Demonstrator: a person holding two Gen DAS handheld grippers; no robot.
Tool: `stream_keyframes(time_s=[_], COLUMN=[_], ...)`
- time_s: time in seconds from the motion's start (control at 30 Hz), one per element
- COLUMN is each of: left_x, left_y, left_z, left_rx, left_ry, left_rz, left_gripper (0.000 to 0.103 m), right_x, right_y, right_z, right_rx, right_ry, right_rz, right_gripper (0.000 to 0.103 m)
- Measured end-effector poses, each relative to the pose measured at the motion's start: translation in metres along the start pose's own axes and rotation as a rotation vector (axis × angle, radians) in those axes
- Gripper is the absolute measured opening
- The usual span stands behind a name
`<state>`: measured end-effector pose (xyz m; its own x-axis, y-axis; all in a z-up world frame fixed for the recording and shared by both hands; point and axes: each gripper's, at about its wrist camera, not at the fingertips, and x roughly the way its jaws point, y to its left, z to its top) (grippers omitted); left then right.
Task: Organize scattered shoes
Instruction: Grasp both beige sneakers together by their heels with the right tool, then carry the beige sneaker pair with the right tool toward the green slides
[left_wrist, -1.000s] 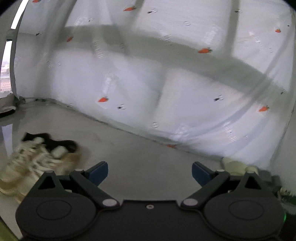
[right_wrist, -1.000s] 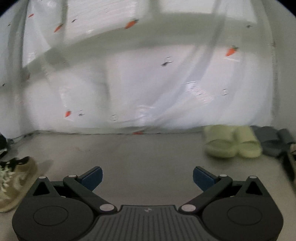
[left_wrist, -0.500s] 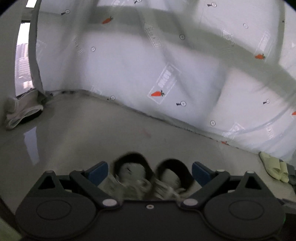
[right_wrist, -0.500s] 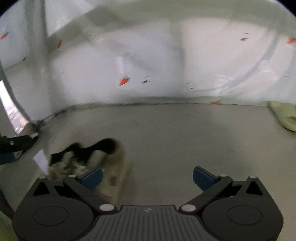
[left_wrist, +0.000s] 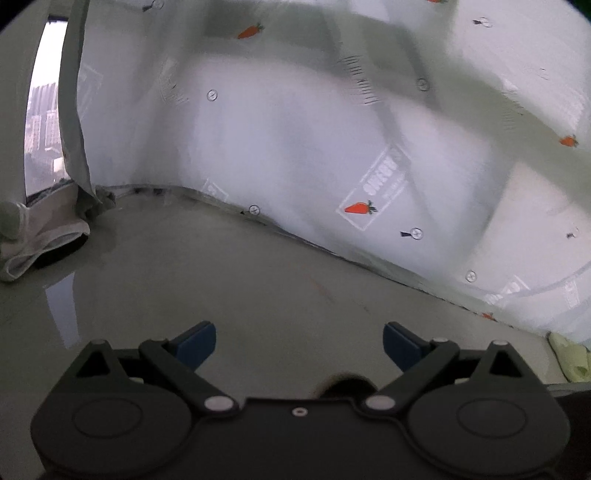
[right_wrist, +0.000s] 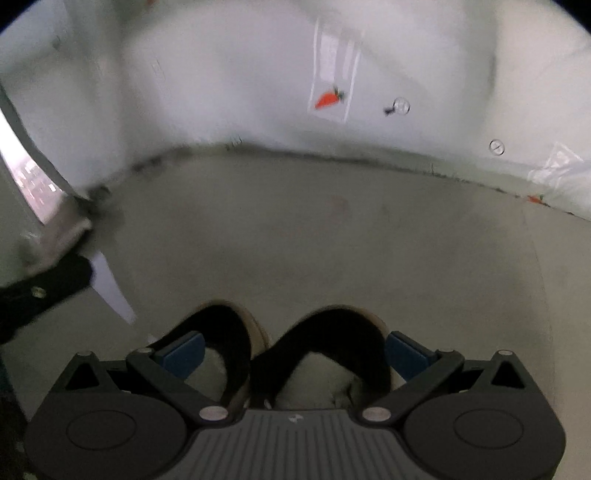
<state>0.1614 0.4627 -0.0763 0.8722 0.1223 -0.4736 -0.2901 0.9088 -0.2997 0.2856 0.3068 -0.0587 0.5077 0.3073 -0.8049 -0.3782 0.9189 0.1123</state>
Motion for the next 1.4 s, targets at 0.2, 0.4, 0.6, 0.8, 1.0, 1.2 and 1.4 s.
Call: stream_keyframes(time_s=[0.2, 0.4, 0.6, 0.8, 1.0, 1.2, 1.4], left_x=[0.05, 0.079, 0.092, 0.101, 0.11, 0.114, 0.107], left_y=[0.026, 0.05, 0.062, 0.061, 0.062, 0.069, 0.07], left_z=[0.007, 0.009, 0.003, -0.004, -0.006, -0.007, -0.004], left_rx=[-0.029, -0.051, -0.081, -0.09, -0.102, -0.121, -0.141], left_ry=[0.051, 0.085, 0.119, 0.14, 0.152, 0.161, 0.133], left_rz=[-0.002, 0.009, 0.025, 0.016, 0.013, 0.025, -0.008], left_gripper=[0.098, 0.098, 0.098, 0.098, 0.098, 0.098, 0.098], right_x=[0.034, 0.037, 0.025, 0.043, 0.071, 0.083, 0.064], right_y=[0.027, 0.032, 0.031, 0.03, 0.022, 0.036, 0.033], right_z=[0.02, 0.033, 0.032, 0.032, 0.035, 0.036, 0.018], right_rx=[-0.118, -0.063, 0.018, 0.038, 0.072, 0.041, 0.017], right_ry=[0.084, 0.18, 0.192, 0.194, 0.273, 0.245, 0.116], right_rz=[-0.115, -0.112, -0.017, -0.017, -0.041, -0.076, -0.08], right_gripper=[0.103, 0.103, 0.101, 0.101, 0.099, 0.101, 0.086])
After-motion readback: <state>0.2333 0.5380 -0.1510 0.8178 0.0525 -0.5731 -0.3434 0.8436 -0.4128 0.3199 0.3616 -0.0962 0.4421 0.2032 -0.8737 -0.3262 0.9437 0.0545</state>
